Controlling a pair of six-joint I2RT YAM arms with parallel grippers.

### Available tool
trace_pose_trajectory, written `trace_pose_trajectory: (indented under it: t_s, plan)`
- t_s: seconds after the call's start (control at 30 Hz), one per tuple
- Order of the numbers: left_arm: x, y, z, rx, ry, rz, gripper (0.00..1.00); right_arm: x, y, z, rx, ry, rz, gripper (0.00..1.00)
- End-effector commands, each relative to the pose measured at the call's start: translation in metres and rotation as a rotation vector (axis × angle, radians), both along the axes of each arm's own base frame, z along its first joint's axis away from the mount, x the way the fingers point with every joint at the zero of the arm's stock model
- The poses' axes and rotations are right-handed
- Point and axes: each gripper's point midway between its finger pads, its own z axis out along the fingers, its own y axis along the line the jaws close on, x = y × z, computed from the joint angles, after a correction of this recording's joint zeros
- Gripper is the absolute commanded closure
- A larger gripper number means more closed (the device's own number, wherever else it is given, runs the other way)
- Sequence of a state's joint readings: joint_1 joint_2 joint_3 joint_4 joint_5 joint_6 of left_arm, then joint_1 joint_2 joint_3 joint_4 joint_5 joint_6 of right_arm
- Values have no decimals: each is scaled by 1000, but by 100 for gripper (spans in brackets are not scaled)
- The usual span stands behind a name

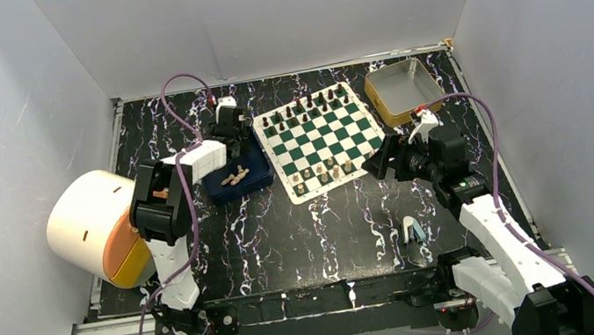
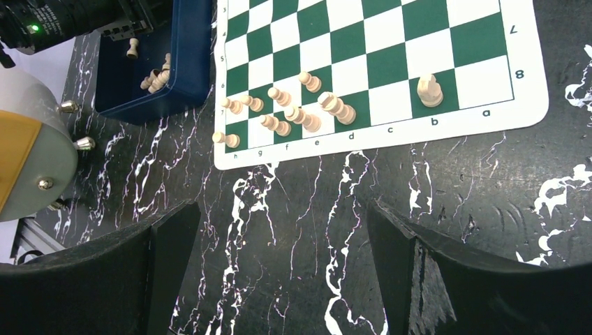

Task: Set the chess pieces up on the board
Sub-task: Pick up the chess piece from the storage box.

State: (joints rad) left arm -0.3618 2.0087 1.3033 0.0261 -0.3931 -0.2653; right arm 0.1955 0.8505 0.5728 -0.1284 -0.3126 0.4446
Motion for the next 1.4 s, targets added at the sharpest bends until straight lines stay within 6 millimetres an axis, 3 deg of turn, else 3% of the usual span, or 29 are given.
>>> trace_pose_trajectory:
  t_s: [0.0,0.17,0.2,0.27,0.43,1.03,1.37]
  plan:
    - [17,6,13,14,-64,46,54,5,-3,8,-5,-42,-12,1]
    - [16,6,6,15,-56,43,65,6,-3,8,-7,-39,-10,1]
    - [13,7,2,20,-47,38,72,7,-3,6,-8,-37,-12,1]
    - [11,7,1,23,-41,32,77,7,-3,6,-8,-36,-11,1]
    - [6,6,4,16,-32,22,83,7,-2,5,-4,-31,-9,1]
    - [-19,2,35,-30,-30,-54,89,9,2,10,14,-41,6,1]
    - [-44,2,51,-55,-7,-93,92,12,10,19,70,-30,23,1]
